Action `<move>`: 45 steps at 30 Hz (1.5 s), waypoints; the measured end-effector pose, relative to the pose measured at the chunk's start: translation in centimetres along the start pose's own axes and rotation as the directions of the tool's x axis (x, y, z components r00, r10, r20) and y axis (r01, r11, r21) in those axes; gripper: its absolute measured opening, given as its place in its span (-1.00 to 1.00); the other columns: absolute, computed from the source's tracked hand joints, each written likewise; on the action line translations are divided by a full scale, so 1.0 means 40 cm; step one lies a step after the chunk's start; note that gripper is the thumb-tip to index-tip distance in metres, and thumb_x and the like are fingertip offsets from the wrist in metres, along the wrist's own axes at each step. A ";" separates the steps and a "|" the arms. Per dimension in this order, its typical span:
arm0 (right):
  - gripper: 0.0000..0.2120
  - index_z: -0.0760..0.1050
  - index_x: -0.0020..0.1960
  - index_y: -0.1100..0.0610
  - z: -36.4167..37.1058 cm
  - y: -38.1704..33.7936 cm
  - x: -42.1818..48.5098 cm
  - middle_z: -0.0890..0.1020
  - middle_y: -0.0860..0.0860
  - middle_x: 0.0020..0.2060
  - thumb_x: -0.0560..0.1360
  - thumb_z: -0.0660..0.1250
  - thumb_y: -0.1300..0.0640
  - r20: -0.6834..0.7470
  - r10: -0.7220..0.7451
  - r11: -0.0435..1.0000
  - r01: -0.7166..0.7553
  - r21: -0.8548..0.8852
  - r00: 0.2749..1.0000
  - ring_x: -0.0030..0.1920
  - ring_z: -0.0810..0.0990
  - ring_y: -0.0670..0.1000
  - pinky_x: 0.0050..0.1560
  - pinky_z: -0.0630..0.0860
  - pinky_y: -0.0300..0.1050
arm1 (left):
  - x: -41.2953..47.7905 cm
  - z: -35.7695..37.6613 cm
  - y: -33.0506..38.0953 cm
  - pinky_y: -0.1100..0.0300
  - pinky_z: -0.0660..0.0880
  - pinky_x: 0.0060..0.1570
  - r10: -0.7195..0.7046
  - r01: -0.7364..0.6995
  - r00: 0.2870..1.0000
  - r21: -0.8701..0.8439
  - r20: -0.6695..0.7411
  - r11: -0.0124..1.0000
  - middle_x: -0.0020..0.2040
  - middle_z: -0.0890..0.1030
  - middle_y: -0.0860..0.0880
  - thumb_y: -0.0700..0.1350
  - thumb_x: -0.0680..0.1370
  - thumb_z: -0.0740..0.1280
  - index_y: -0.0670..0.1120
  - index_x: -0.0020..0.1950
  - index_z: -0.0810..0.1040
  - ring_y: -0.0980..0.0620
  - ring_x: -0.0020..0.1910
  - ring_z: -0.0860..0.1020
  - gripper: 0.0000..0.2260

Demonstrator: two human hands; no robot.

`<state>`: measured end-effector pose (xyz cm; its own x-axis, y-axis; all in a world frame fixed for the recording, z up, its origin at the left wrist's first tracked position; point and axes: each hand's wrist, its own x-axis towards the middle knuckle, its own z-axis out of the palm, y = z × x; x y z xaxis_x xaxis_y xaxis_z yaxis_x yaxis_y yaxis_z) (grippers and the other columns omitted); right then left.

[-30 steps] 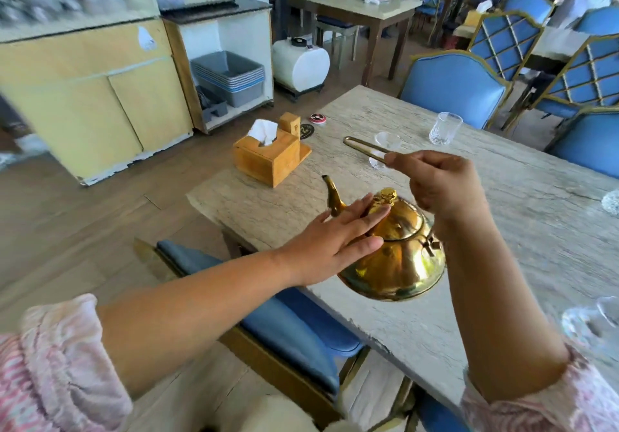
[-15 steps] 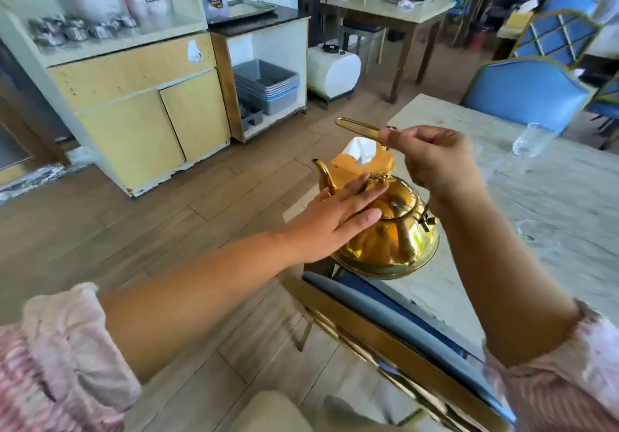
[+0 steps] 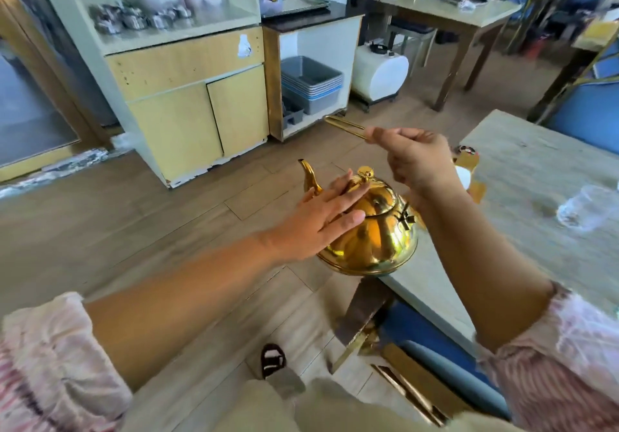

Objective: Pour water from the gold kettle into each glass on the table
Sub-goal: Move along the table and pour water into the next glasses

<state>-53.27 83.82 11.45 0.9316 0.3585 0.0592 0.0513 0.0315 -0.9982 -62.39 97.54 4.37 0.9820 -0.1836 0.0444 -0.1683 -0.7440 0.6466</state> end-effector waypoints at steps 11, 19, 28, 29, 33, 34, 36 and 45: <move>-0.84 0.56 -0.30 0.24 0.186 0.054 0.292 0.29 -0.14 -0.69 0.39 0.47 0.20 -0.059 -0.017 0.991 0.025 0.128 0.998 -0.65 0.15 -0.16 -0.61 0.15 -0.37 | 0.151 -0.213 -0.288 -0.10 -0.06 0.50 0.086 -0.085 0.996 -0.091 0.007 0.992 0.56 -0.08 0.16 0.29 0.54 -0.06 0.22 0.49 0.07 0.26 0.51 -0.16 -0.48; -0.70 0.52 -0.47 0.09 0.241 0.074 0.446 0.24 -0.13 -0.67 0.41 0.46 0.19 -0.234 0.025 0.987 0.013 0.159 0.972 -0.64 0.13 -0.15 -0.58 0.16 -0.36 | 0.325 -0.308 -0.431 -0.12 -0.10 0.49 0.175 -0.168 0.974 -0.058 0.144 0.984 0.57 -0.13 0.16 0.38 0.49 -0.11 0.30 0.47 0.03 0.27 0.50 -0.20 -0.45; -0.77 0.49 -0.39 0.17 0.286 0.099 0.641 0.27 -0.14 -0.71 0.40 0.45 0.24 -0.540 0.054 0.987 0.037 0.155 0.840 -0.68 0.15 -0.18 -0.63 0.16 -0.41 | 0.593 -0.428 -0.596 -0.14 -0.18 0.48 0.356 -0.354 0.839 -0.083 0.411 0.931 0.54 -0.14 0.21 0.43 0.43 -0.15 0.31 0.45 -0.01 0.29 0.49 -0.11 -0.40; -0.78 0.49 -0.38 0.19 0.291 0.095 0.663 0.27 -0.13 -0.71 0.40 0.45 0.24 -0.575 0.054 0.985 0.049 0.164 0.816 -0.68 0.15 -0.18 -0.63 0.16 -0.41 | 0.631 -0.446 -0.607 -0.12 -0.21 0.48 0.385 -0.389 0.817 -0.083 0.429 0.917 0.53 -0.14 0.23 0.44 0.42 -0.15 0.32 0.45 -0.02 0.30 0.49 -0.11 -0.39; -0.80 0.51 -0.36 0.18 0.307 0.098 0.745 0.27 -0.15 -0.71 0.39 0.46 0.24 -0.716 0.048 0.979 0.110 0.172 0.697 -0.67 0.13 -0.17 -0.63 0.13 -0.37 | 0.766 -0.492 -0.647 0.01 -0.29 0.44 0.470 -0.463 0.723 -0.150 0.507 0.874 0.53 -0.14 0.21 0.47 0.38 -0.16 0.29 0.44 -0.02 0.45 0.42 -0.22 -0.35; -0.83 0.53 -0.33 0.20 0.310 0.103 0.763 0.28 -0.16 -0.71 0.39 0.47 0.23 -0.750 0.043 0.980 0.118 0.161 0.660 -0.67 0.13 -0.17 -0.62 0.13 -0.37 | 0.803 -0.496 -0.658 -0.02 -0.28 0.45 0.490 -0.489 0.693 -0.155 0.529 0.858 0.54 -0.13 0.19 0.48 0.37 -0.17 0.31 0.44 -0.03 0.34 0.47 -0.18 -0.35; -0.87 0.57 -0.26 0.24 0.312 0.113 0.796 0.29 -0.15 -0.70 0.38 0.48 0.21 -0.794 0.037 0.982 0.126 0.142 0.607 -0.65 0.14 -0.17 -0.60 0.14 -0.36 | 0.872 -0.499 -0.674 -0.14 -0.25 0.46 0.510 -0.537 0.643 -0.138 0.571 0.832 0.55 -0.13 0.18 0.51 0.36 -0.19 0.37 0.42 -0.05 0.09 0.54 -0.11 -0.37; -0.82 0.60 -0.07 0.33 0.227 0.143 0.921 0.45 -0.13 -0.68 0.37 0.48 0.26 -0.923 0.027 0.989 0.122 0.079 0.385 -0.68 0.34 -0.20 -0.59 0.26 -0.46 | 1.175 -0.435 -0.660 -0.03 -0.32 0.44 0.656 -0.688 0.348 -0.293 0.669 0.664 0.54 -0.09 0.20 0.45 0.41 -0.12 0.32 0.46 0.03 0.22 0.52 -0.11 -0.38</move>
<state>-21.93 105.69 8.04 0.6917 -0.7220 -0.0140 0.1356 0.1488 -0.9795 -10.30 119.75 2.64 0.1738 -0.9823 -0.0700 -0.7627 -0.1793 0.6215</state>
